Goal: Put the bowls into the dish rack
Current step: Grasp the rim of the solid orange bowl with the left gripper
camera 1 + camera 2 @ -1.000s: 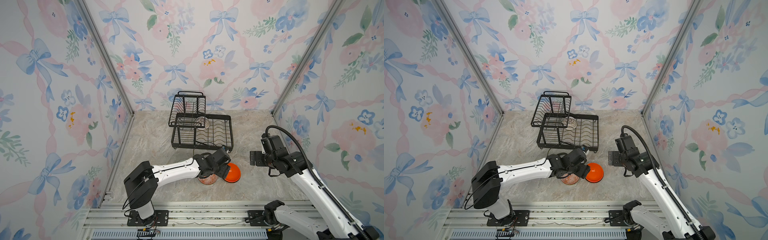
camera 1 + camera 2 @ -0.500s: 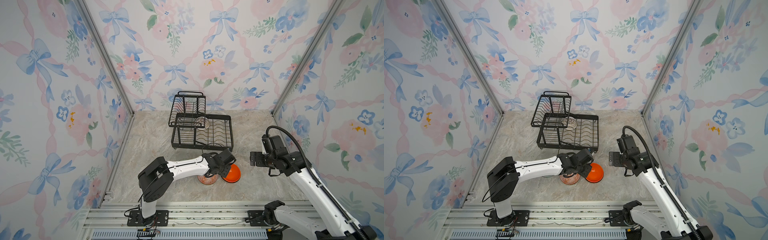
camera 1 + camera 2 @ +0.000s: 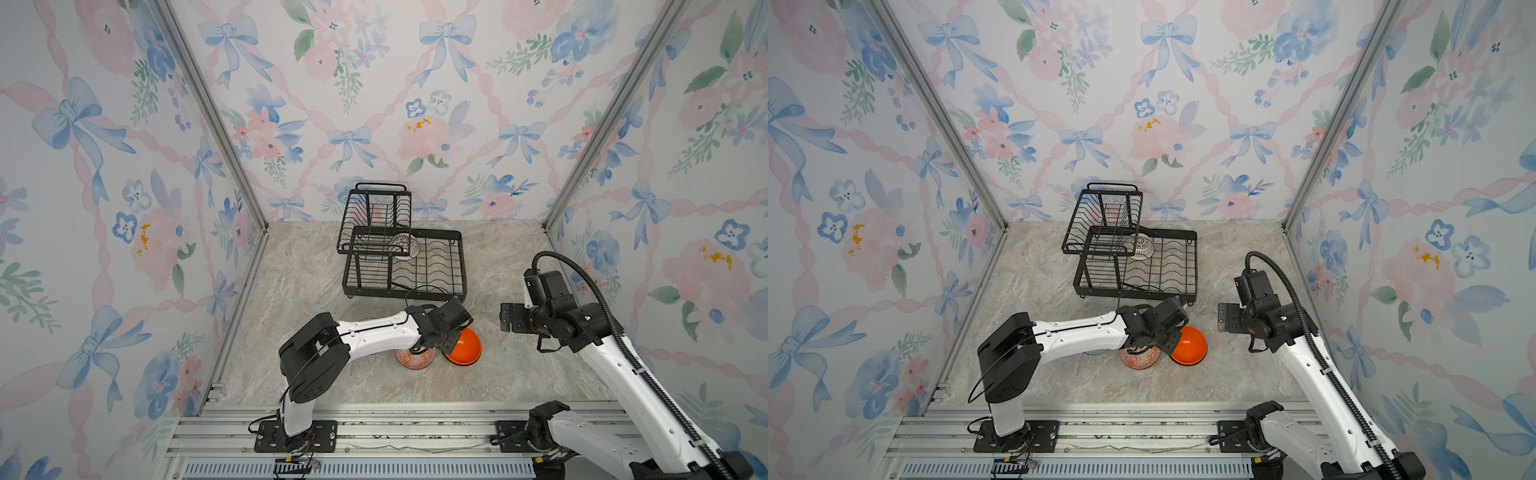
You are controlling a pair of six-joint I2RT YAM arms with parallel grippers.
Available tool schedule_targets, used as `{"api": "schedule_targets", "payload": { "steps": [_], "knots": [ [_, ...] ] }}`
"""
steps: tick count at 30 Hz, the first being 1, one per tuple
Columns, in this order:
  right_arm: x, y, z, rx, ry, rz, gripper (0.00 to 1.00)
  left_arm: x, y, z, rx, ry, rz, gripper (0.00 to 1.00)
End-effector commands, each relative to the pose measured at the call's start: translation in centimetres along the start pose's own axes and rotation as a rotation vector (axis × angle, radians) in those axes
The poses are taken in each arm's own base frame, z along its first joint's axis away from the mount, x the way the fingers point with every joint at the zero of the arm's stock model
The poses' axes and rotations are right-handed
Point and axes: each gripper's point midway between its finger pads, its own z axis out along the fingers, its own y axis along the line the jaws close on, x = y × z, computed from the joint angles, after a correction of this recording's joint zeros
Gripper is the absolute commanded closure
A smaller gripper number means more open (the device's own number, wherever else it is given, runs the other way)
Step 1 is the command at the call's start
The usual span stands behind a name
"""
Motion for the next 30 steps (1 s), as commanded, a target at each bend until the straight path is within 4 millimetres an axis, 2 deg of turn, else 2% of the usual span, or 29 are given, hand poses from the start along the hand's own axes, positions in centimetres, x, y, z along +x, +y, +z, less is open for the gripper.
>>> {"api": "schedule_targets", "payload": {
  "steps": [1, 9, 11, 21, 30],
  "knots": [
    [0.3, -0.2, 0.1, -0.003, 0.004, 0.0, 0.03, 0.2, 0.1, 0.4, -0.014, 0.02, 0.005, 0.77],
    [0.3, -0.2, 0.0, -0.004, -0.001, 0.002, 0.03, 0.0, 0.0, 0.2, -0.011, 0.016, -0.001, 0.91],
    [0.3, -0.2, 0.1, -0.006, 0.0, 0.002, 0.03, 0.0, 0.0, 0.2, -0.007, 0.016, 0.0, 0.99],
    [0.3, 0.0, 0.1, -0.015, 0.002, 0.0, 0.03, -0.5, -0.1, -0.4, -0.007, -0.002, -0.009, 1.0],
    [0.1, 0.0, -0.3, -0.022, -0.007, -0.008, 0.03, -2.8, -0.4, -2.0, 0.011, -0.063, -0.011, 1.0]
  ]
}}
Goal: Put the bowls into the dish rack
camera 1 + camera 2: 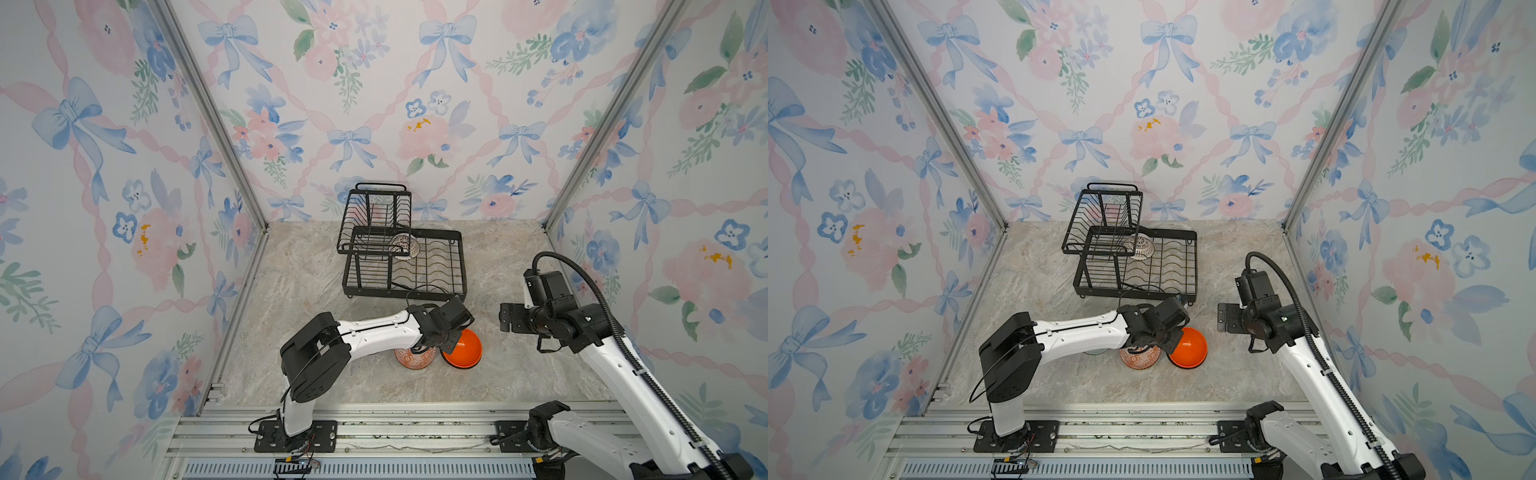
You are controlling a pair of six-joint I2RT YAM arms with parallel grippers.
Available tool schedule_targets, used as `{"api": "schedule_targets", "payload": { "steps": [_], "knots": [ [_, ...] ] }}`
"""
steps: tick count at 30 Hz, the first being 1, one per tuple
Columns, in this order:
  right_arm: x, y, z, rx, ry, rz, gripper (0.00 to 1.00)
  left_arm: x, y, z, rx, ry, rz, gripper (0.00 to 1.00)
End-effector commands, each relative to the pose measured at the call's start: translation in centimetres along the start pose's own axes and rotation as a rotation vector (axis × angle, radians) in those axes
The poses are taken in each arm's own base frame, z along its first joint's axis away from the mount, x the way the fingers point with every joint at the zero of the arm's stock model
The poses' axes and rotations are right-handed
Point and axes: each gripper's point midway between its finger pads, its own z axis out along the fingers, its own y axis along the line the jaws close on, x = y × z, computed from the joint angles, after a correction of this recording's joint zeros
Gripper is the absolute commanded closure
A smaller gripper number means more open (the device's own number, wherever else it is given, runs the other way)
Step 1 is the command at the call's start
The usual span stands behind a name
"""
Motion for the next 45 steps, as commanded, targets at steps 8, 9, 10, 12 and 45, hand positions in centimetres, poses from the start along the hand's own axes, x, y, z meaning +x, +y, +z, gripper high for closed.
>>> {"api": "schedule_targets", "payload": {
  "steps": [8, 9, 10, 12, 45],
  "knots": [
    [-0.2, 0.0, -1.0, -0.019, -0.012, -0.018, 0.03, -3.9, -0.4, -3.4, 0.023, -0.113, -0.012, 1.0],
    [-0.3, 0.1, -1.1, -0.027, -0.012, -0.02, 0.03, -4.2, -0.4, -3.7, 0.023, -0.121, -0.015, 1.0],
    [-0.3, 0.3, -1.2, -0.039, -0.015, -0.019, 0.03, -4.5, -0.3, -4.0, 0.023, -0.132, -0.018, 1.0],
    [-0.5, 0.9, -1.6, -0.075, -0.018, -0.016, 0.03, -5.2, 0.0, -4.8, 0.018, -0.156, -0.025, 1.0],
    [-5.3, 8.3, 0.5, -0.283, -0.068, 0.111, 0.46, -12.7, 4.0, -12.7, -0.094, -0.417, -0.102, 1.0]
  ]
}}
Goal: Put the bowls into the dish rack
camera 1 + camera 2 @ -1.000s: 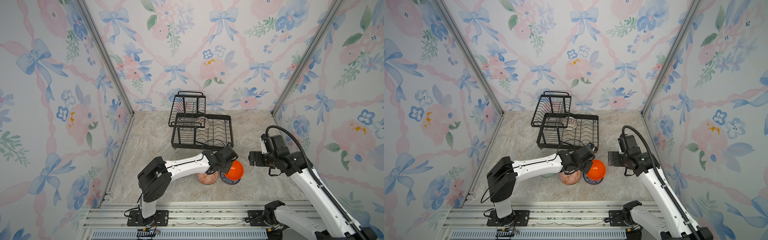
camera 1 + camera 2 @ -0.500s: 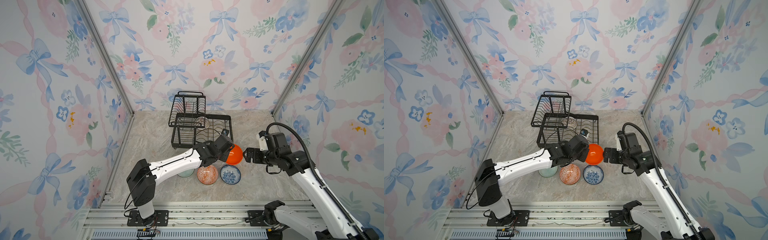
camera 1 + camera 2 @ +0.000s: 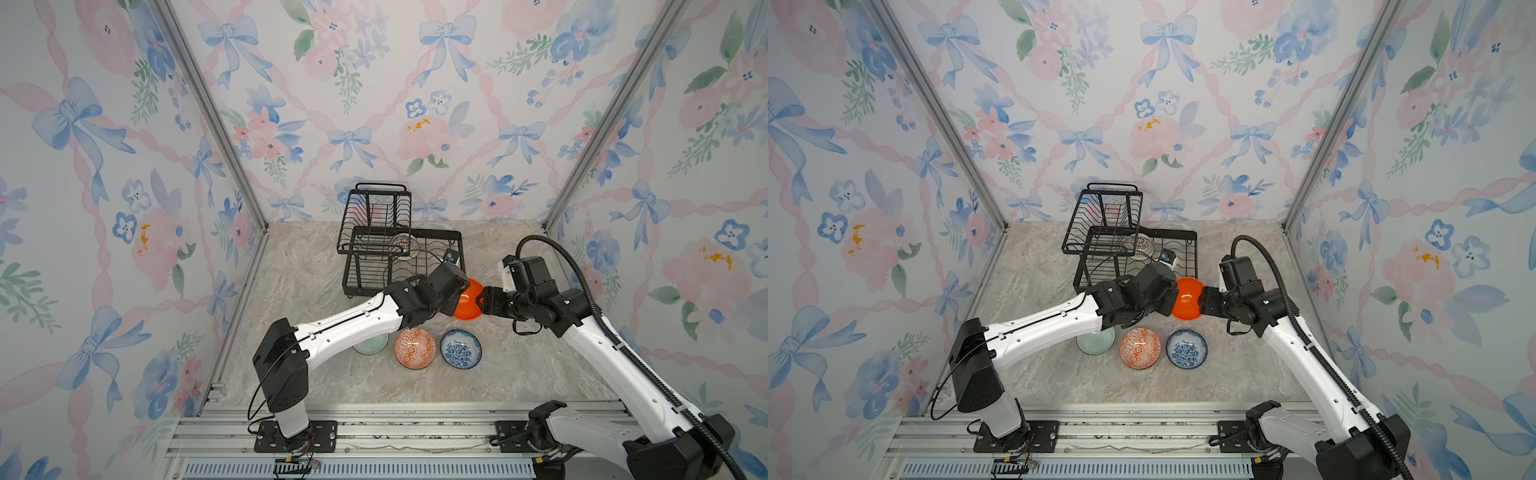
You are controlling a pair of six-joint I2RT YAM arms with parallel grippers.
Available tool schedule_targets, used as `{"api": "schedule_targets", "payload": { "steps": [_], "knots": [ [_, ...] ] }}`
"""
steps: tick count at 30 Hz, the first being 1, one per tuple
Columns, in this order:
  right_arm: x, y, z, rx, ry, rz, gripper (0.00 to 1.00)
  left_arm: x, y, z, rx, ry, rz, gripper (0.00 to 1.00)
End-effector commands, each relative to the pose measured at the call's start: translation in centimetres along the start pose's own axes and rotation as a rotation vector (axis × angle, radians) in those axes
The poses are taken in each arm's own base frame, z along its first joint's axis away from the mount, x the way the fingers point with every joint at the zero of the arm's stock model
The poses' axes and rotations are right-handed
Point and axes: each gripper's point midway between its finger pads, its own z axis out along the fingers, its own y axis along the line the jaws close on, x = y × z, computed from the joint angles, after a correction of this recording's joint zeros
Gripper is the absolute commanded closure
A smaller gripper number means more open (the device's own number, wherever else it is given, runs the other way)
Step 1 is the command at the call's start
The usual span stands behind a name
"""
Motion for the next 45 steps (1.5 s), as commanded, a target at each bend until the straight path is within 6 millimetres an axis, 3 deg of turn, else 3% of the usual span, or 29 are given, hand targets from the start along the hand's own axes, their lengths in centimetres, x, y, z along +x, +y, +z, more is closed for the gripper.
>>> {"api": "schedule_targets", "payload": {
  "steps": [1, 5, 8, 15, 23, 28, 34, 35, 41, 45],
  "knots": [
    [-1.7, 0.8, -0.3, -0.007, -0.054, -0.003, 0.51, -2.6, 0.3, -1.7, 0.005, -0.071, -0.014, 1.0],
    [-1.9, 1.0, 0.1, 0.005, -0.051, -0.015, 0.66, -2.7, 0.2, -1.7, 0.005, -0.073, -0.015, 1.0],
    [-2.0, 1.1, 0.2, 0.015, -0.048, -0.026, 0.71, -2.8, 0.2, -1.8, 0.008, -0.076, -0.016, 1.0],
    [-2.6, 1.3, 0.0, 0.027, -0.07, -0.034, 1.0, -3.0, 0.1, -2.4, 0.02, -0.082, -0.02, 1.0],
    [-3.3, 1.3, -1.0, 0.052, -0.115, -0.062, 1.0, -2.4, 0.0, -2.9, 0.043, -0.073, 0.002, 0.98],
    [-4.1, 0.9, -2.2, 0.073, -0.163, -0.086, 1.0, -1.9, 0.8, -4.2, 0.04, -0.08, 0.0, 0.46],
    [-5.1, 1.2, -2.3, 0.078, -0.185, -0.129, 1.0, -1.0, 2.3, -5.6, 0.017, -0.089, 0.008, 0.06],
    [-5.3, 1.2, -2.2, 0.081, -0.187, -0.141, 1.0, -0.8, 2.6, -5.7, 0.005, -0.09, 0.006, 0.02],
    [-7.3, 1.8, -0.9, 0.099, -0.23, -0.261, 1.0, 1.0, 6.1, -7.0, -0.095, -0.106, -0.039, 0.02],
    [-9.4, 2.6, -0.4, 0.106, -0.3, -0.343, 1.0, 3.1, 9.3, -6.7, -0.16, -0.084, -0.094, 0.02]
  ]
}}
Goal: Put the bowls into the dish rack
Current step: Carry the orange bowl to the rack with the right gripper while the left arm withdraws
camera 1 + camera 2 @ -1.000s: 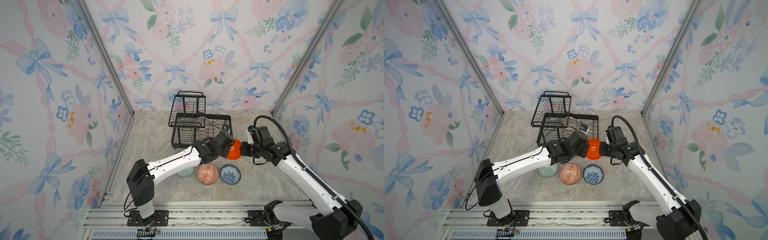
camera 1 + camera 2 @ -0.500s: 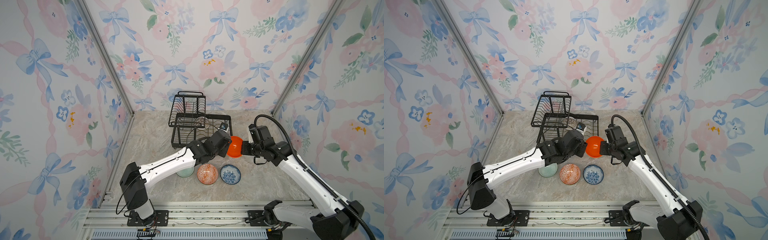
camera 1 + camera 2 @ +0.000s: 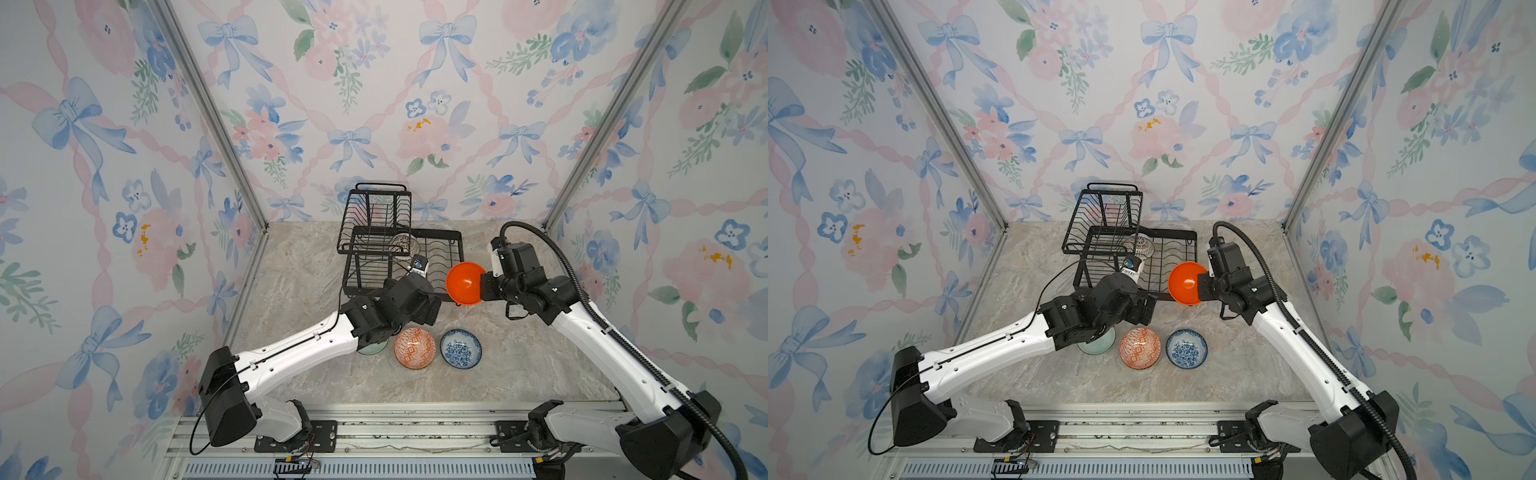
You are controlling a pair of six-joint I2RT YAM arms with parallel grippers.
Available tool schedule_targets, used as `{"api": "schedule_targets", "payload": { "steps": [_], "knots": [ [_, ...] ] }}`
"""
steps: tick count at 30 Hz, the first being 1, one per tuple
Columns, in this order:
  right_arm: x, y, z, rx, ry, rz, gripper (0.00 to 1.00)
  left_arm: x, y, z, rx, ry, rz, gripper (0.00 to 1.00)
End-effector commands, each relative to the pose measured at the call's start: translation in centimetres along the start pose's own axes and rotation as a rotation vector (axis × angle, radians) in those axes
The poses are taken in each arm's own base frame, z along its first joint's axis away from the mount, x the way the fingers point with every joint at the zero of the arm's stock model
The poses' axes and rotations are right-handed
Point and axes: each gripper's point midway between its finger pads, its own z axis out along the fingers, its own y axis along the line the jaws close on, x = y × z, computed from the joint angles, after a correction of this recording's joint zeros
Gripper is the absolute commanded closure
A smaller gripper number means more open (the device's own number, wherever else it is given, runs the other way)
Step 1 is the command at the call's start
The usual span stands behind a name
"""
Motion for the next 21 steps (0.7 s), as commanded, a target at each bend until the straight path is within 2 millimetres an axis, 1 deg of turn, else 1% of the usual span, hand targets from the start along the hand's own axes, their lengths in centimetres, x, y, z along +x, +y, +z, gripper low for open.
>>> {"api": "schedule_targets", "payload": {
  "steps": [1, 5, 10, 13, 16, 21],
  "knots": [
    [-4.6, 0.2, -0.4, 0.013, -0.165, -0.079, 1.0, 0.9, 3.3, 0.0, -0.087, -0.003, -0.064, 0.02],
    [-6.7, 0.2, 0.2, 0.032, -0.262, -0.126, 1.0, 2.3, 6.1, 0.5, -0.145, 0.018, -0.096, 0.02],
    [-8.7, 0.9, 2.0, 0.05, -0.371, -0.228, 1.0, 3.5, 8.3, 0.6, -0.184, 0.037, -0.137, 0.02],
    [-10.3, 1.2, 3.1, 0.076, -0.463, -0.297, 1.0, 4.4, 9.0, 0.9, -0.188, 0.05, -0.162, 0.02],
    [-11.6, 1.2, 4.3, 0.104, -0.52, -0.355, 1.0, 5.3, 9.3, 1.3, -0.194, 0.063, -0.18, 0.02],
    [-13.8, 0.8, 6.6, 0.095, -0.601, -0.391, 1.0, 6.7, 10.5, 1.7, -0.213, 0.08, -0.209, 0.02]
  ]
}}
